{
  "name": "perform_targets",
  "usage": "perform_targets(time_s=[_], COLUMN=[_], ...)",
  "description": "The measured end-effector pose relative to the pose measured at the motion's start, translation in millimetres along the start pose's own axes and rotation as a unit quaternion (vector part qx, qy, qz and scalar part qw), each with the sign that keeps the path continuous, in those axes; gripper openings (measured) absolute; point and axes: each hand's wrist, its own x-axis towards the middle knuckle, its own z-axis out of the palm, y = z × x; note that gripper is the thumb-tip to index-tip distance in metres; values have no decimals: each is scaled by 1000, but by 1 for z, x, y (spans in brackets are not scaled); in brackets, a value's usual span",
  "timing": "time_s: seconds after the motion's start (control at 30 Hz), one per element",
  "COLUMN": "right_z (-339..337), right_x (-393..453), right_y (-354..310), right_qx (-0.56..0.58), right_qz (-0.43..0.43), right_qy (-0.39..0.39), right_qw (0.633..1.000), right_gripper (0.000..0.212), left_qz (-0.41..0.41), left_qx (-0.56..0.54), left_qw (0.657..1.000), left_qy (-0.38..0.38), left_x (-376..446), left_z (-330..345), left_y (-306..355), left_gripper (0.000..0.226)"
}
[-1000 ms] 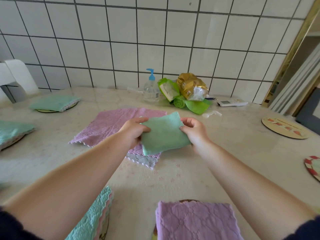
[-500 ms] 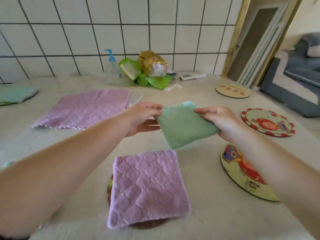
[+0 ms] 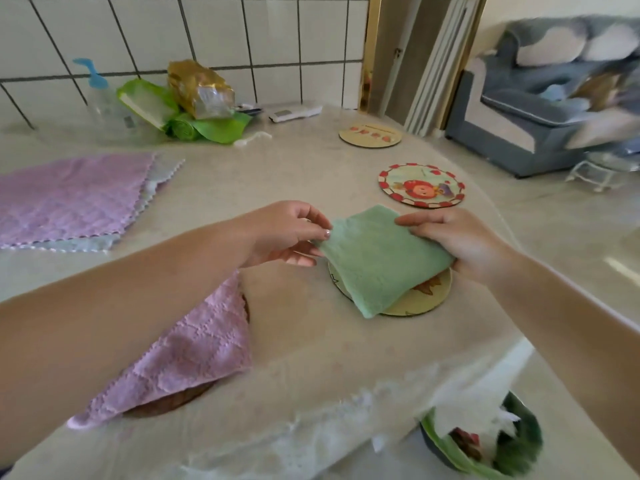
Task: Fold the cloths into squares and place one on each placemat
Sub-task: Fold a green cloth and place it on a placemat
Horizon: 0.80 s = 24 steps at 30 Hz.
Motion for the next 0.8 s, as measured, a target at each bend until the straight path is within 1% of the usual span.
perform_targets(time_s=[0.13, 0.3, 0.53, 0.6, 0.7, 0.8], right_z=[-9, -11, -10, -8, -2, 13], right_x=[-9, -15, -16, -16, -16, -17], right_y=[7, 10, 9, 9, 2, -14], right_qx=[-9, -15, -128, -164, -214, -237], right_qz=[-4, -12, -48, -65, -116, -172], right_qy=[13, 36, 45, 55, 82, 75], right_qw=[1000, 999, 990, 983, 967, 953], right_gripper=[27, 21, 18, 20, 31, 33], left_qz=[4, -1, 20, 20, 24, 30], left_qx=[22, 37, 74, 67, 72, 72], left_qw=[1000, 999, 997, 998, 997, 996], left_qy=[-7, 3, 14, 9, 19, 37], left_x=[4, 5, 6, 5, 2, -5], left_z=[9, 15, 16, 14, 5, -9], left_y=[0, -2, -6, -6, -7, -7], left_gripper=[11, 23, 23, 24, 27, 24])
